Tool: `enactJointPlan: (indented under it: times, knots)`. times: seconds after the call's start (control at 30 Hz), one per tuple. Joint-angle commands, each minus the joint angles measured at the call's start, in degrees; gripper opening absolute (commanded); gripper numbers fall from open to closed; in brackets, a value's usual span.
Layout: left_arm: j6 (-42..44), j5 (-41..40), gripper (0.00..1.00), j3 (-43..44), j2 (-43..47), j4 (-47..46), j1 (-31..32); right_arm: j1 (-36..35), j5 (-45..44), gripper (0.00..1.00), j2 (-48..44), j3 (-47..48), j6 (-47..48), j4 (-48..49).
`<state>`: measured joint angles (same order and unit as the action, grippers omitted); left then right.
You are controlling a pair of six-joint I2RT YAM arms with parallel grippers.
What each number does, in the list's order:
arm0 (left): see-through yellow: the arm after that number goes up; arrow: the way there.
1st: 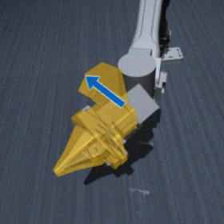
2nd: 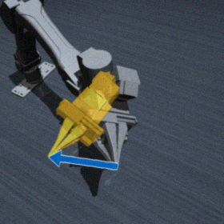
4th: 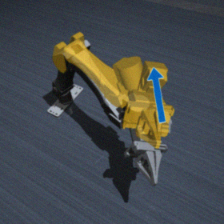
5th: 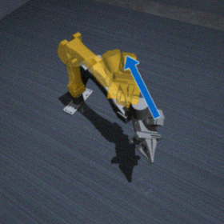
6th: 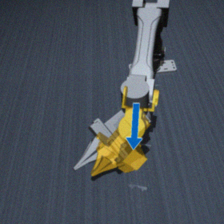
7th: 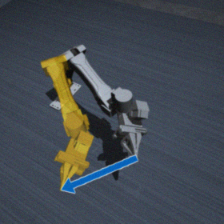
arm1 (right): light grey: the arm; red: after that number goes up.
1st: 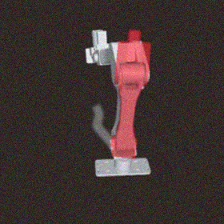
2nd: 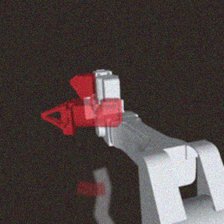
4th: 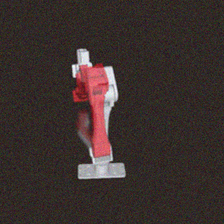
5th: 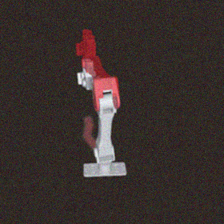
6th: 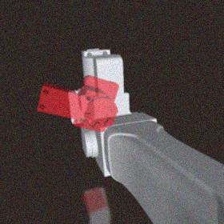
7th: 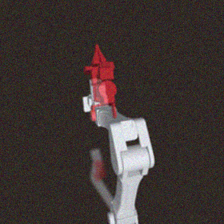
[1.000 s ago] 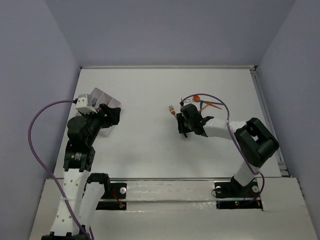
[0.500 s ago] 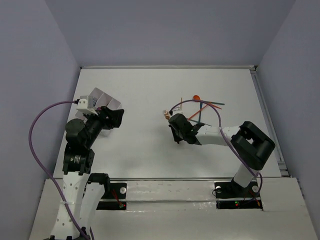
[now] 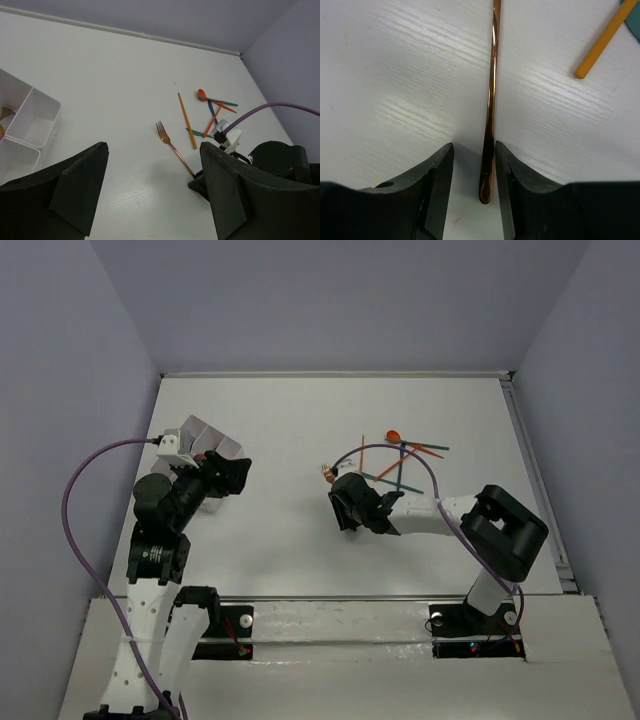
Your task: Sort the eating utensils into containers
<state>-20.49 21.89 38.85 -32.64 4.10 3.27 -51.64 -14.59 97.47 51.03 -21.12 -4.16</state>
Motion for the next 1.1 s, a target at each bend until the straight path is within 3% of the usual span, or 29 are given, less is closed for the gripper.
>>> enactJointPlan:
  times: [0.0, 0.27, 0.47, 0.6, 0.87, 0.97, 1.07]
  knots:
    - [-0.3, 1.2, 0.85, -0.7, -0.1, -3.1, 0.1, -0.7, 0.9, 0.47, 4.9, 4.1, 2.1, -2.6]
    - [-0.2, 1.1, 0.85, -0.7, -0.2, -3.0, 0.1, 2.5, 2.5, 0.42, 10.1, 10.3, 3.5, -1.9]
    - [-0.5, 0.5, 0.85, -0.8, -0.8, -2.4, 0.1, 3.6, 2.7, 0.27, 12.1, 11.8, 4.3, -1.0]
    - [-1.0, 1.2, 0.85, -1.0, -1.5, -2.3, 0.1, 4.1, 2.4, 0.07, 13.0, 12.7, 4.6, -1.1]
    - [-4.1, 4.5, 0.8, -1.5, -6.8, -1.6, 0.6, 4.1, 5.9, 0.07, 0.5, 7.3, 7.4, 3.5]
    - [-6.3, 7.1, 0.77, -2.6, -8.8, -3.3, 2.6, 3.5, 9.7, 0.07, -2.9, 6.3, 7.9, 5.2]
    - [-8.9, 4.2, 0.75, -4.0, -10.4, -6.1, 8.6, 2.2, 11.0, 0.07, -5.9, 6.2, 8.2, 5.1]
